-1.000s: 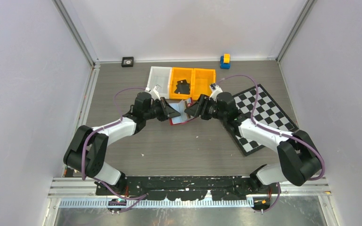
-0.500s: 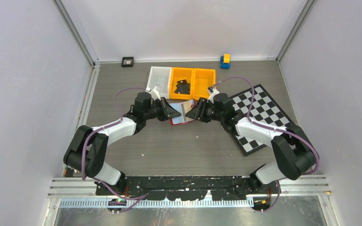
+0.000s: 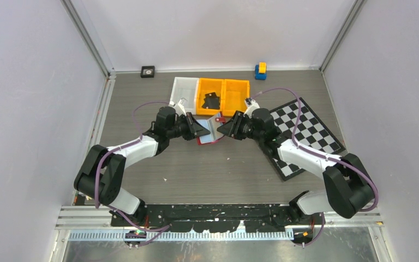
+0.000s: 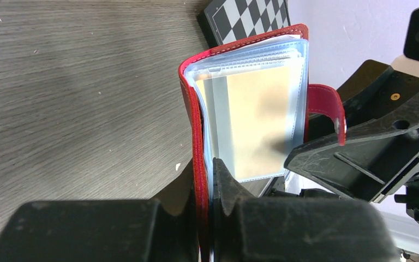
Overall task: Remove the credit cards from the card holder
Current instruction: Remove the credit card from the card holder.
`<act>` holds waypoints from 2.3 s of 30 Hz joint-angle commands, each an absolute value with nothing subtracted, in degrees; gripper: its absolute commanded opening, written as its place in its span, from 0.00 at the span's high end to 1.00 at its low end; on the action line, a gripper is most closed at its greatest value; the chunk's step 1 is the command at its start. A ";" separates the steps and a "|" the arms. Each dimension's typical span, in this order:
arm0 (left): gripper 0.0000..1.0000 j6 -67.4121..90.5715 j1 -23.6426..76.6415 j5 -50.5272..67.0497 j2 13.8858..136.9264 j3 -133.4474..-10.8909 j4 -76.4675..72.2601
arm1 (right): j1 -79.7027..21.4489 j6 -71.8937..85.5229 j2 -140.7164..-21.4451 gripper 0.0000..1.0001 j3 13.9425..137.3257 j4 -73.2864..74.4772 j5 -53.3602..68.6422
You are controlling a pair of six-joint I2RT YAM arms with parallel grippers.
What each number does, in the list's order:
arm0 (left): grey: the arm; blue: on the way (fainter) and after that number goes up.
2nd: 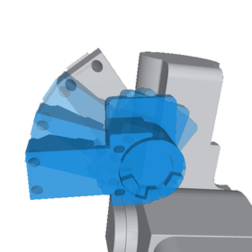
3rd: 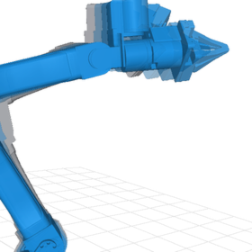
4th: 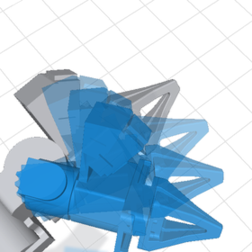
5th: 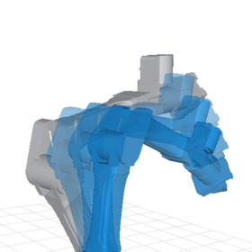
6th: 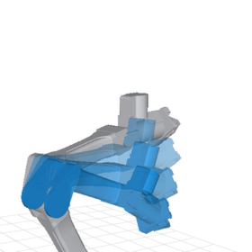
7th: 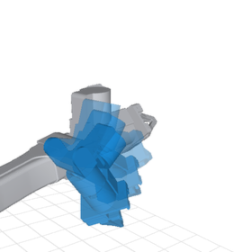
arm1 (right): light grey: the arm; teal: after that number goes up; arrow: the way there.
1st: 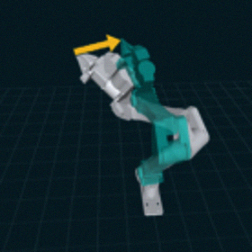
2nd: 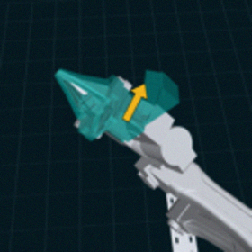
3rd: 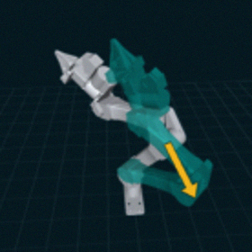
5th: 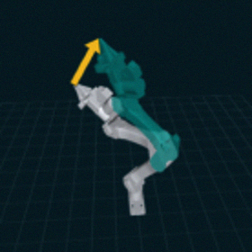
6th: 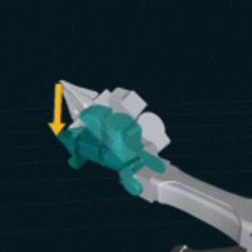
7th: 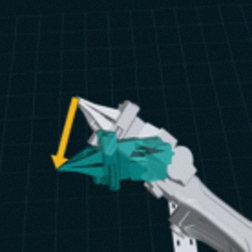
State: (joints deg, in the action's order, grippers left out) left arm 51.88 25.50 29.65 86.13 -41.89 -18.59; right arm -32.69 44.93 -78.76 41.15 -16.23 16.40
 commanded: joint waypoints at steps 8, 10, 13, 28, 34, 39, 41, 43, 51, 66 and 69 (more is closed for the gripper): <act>0.99 51.17 25.75 30.12 85.71 -44.03 -20.77 | -33.05 44.30 -75.53 0.61 40.53 -18.72 13.06; 0.99 51.24 25.75 30.10 85.80 -44.04 -20.83 | -33.00 44.31 -74.95 0.62 40.20 -18.89 12.48; 0.99 51.24 25.75 30.08 85.96 -44.11 -20.74 | -33.04 44.17 -73.88 0.69 39.69 -19.08 11.80; 1.00 50.98 25.75 30.11 86.54 -44.47 -20.32 | -33.04 44.80 -75.14 0.75 39.24 -23.58 17.12; 0.99 50.93 25.75 30.06 85.97 -44.30 -20.19 | -32.98 44.61 -75.22 0.82 39.55 -22.92 16.94; 0.99 50.98 25.75 30.01 85.41 -44.15 -20.21 | -33.05 43.70 -76.09 0.83 40.93 -19.47 15.58; 0.99 51.05 25.75 30.04 85.58 -44.12 -20.28 | -33.04 43.68 -76.81 0.85 41.40 -18.81 15.55; 0.99 51.15 25.75 30.18 85.64 -44.21 -20.38 | -33.03 43.38 -77.47 0.85 42.09 -17.92 15.57; 1.00 50.89 25.79 29.97 85.82 -44.21 -20.14 | -33.02 43.23 -79.71 0.64 43.17 -17.20 17.26; 1.00 50.39 26.67 30.14 86.67 -45.23 -19.32 | -33.12 43.73 -81.24 0.35 43.34 -18.41 19.04; 1.00 50.10 26.96 30.05 86.42 -45.43 -18.95 | -33.13 43.70 -81.49 0.33 43.38 -18.63 19.48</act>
State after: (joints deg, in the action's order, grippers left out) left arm 51.37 26.41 28.77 86.89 -42.48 -17.47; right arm -32.69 43.86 -81.41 40.99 -16.40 17.93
